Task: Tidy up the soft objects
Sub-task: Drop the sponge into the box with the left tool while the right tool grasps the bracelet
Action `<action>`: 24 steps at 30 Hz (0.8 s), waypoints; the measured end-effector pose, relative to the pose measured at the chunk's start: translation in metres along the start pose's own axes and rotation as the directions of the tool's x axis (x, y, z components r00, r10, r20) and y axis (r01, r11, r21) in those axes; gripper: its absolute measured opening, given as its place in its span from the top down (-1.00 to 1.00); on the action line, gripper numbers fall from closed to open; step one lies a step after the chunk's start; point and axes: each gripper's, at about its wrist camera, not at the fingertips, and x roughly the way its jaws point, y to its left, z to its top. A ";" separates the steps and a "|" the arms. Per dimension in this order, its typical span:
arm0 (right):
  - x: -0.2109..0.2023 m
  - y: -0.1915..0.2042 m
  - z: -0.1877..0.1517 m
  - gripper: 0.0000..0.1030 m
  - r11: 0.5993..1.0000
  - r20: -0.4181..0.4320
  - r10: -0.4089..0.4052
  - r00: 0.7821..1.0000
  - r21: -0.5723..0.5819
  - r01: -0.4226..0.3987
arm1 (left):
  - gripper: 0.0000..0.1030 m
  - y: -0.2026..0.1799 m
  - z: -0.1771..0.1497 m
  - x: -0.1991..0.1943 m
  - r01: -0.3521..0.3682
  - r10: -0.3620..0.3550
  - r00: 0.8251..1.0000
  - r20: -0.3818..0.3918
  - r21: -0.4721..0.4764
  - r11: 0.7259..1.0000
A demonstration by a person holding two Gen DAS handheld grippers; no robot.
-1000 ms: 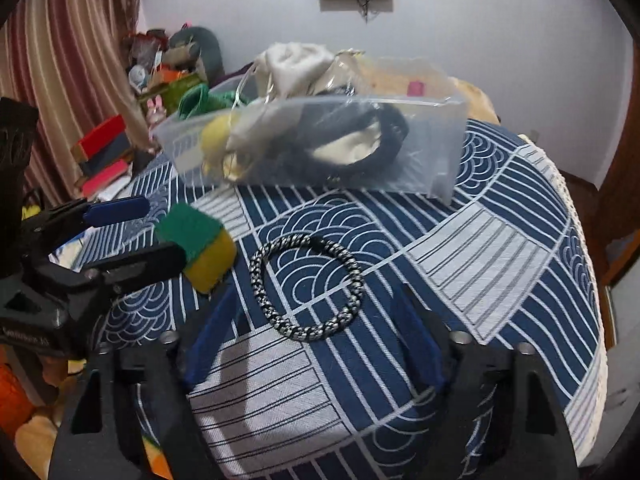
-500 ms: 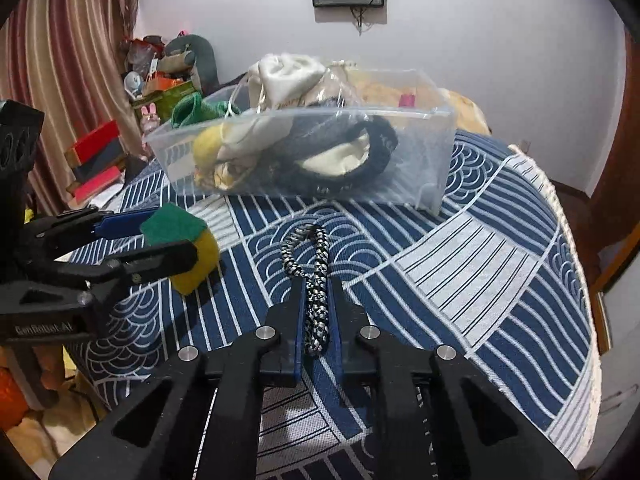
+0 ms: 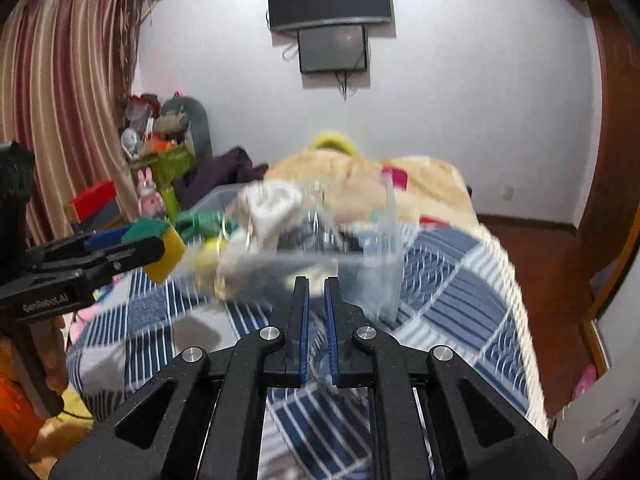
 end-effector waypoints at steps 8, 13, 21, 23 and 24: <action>0.004 -0.010 0.026 0.86 1.000 0.070 0.003 0.998 0.012 -0.004 | -0.23 0.005 0.027 0.013 -0.039 0.038 0.998 0.044 0.012 0.999; 0.019 -0.014 0.002 0.53 0.998 -0.056 -0.041 0.998 -0.044 0.038 | -0.23 0.010 0.030 0.040 -0.055 0.055 0.998 0.007 0.027 0.998; 0.057 -0.044 -0.046 0.11 0.994 -0.261 -0.101 0.960 -0.056 0.089 | -0.23 0.008 0.023 0.079 -0.080 0.085 0.994 -0.072 0.071 0.994; 0.064 -0.051 -0.051 0.20 0.995 -0.300 -0.096 0.949 -0.045 0.087 | -0.23 0.007 0.021 0.084 -0.091 0.098 0.992 -0.080 0.087 0.992; 0.069 -0.053 -0.054 0.35 0.996 -0.323 -0.088 0.942 -0.038 0.080 | -0.23 0.006 0.019 0.086 -0.091 0.099 0.991 -0.087 0.093 0.991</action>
